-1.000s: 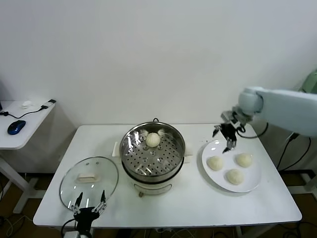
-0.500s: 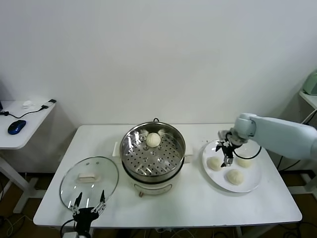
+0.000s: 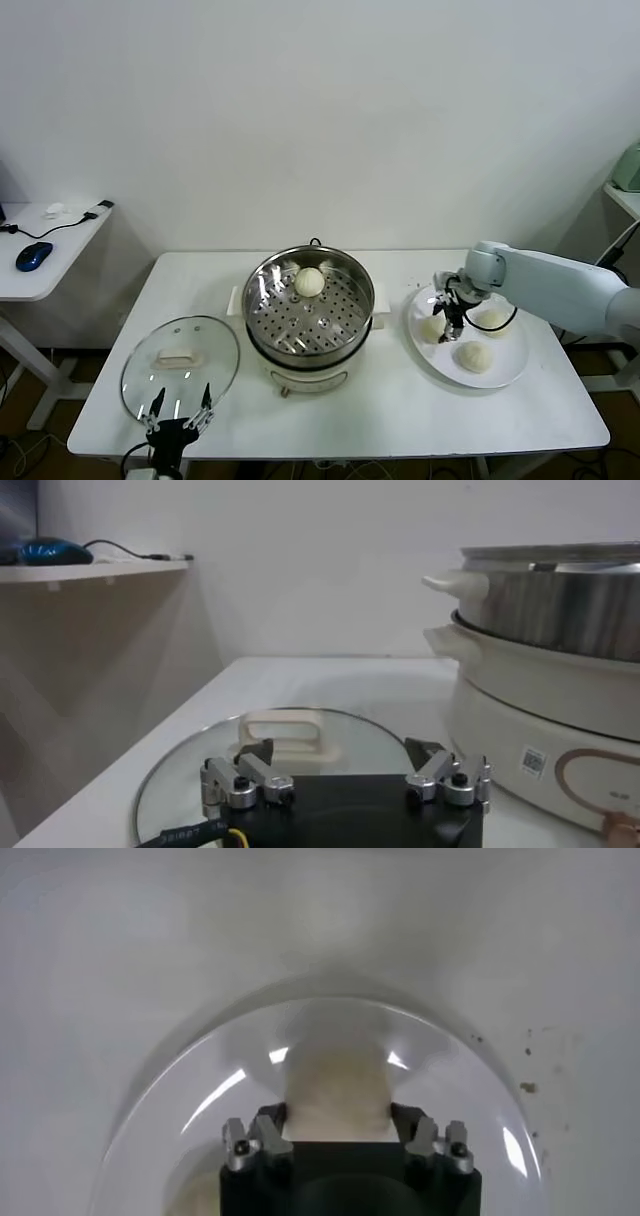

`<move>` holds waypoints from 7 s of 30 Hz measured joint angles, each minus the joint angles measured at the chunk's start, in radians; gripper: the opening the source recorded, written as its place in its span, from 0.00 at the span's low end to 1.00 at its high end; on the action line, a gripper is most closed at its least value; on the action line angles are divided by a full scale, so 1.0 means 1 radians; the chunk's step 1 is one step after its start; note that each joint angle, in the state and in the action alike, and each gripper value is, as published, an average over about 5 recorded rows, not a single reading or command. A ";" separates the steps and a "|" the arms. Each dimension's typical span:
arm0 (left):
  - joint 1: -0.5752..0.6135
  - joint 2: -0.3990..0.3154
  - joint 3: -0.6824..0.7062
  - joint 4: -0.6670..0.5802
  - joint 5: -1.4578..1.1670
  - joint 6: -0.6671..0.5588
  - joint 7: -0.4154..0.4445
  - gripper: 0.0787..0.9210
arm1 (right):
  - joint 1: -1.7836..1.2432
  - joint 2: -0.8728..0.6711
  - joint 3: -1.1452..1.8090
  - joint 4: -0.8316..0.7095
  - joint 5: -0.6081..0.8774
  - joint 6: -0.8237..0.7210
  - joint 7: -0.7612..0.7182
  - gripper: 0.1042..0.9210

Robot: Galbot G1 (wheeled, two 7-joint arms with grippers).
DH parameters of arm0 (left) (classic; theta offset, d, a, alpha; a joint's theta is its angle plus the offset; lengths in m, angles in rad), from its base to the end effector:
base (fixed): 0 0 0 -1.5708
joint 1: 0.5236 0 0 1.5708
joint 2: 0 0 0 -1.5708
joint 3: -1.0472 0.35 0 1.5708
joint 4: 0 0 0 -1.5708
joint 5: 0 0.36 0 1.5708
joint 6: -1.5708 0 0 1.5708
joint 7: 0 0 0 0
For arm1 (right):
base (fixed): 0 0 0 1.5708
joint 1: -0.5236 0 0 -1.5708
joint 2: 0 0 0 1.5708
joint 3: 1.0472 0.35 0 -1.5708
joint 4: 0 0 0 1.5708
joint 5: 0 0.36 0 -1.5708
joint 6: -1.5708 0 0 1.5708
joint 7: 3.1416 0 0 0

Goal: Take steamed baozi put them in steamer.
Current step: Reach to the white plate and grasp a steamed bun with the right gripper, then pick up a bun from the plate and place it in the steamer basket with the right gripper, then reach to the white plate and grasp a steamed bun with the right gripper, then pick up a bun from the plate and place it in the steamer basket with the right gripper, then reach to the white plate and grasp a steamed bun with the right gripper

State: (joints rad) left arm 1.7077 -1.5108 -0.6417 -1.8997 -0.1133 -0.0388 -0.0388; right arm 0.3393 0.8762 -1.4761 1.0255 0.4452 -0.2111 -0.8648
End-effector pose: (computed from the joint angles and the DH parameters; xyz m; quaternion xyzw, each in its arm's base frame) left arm 0.1255 0.0541 -0.3899 0.0661 -0.9877 -0.0022 0.1414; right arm 0.5581 -0.1285 -0.2342 0.4943 -0.5612 0.4944 0.4431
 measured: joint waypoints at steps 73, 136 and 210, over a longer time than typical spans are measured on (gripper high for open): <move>-0.014 0.017 0.010 -0.065 -0.032 0.018 0.007 0.88 | 0.577 0.327 -0.275 0.245 0.505 -0.085 -0.007 0.88; 0.003 -0.003 0.009 -0.071 -0.013 0.014 0.004 0.88 | 0.134 -0.184 -0.066 0.206 -0.068 0.006 -0.099 0.71; 0.029 -0.008 0.008 -0.123 -0.014 0.006 0.001 0.88 | 0.570 0.062 -0.221 0.221 -0.042 0.461 -0.233 0.88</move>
State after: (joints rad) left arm 1.7363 -1.5192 -0.6337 -2.0225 -0.1274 -0.0328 -0.0375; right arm 0.9097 0.9386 -1.6973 1.2462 0.4031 0.2501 -1.0974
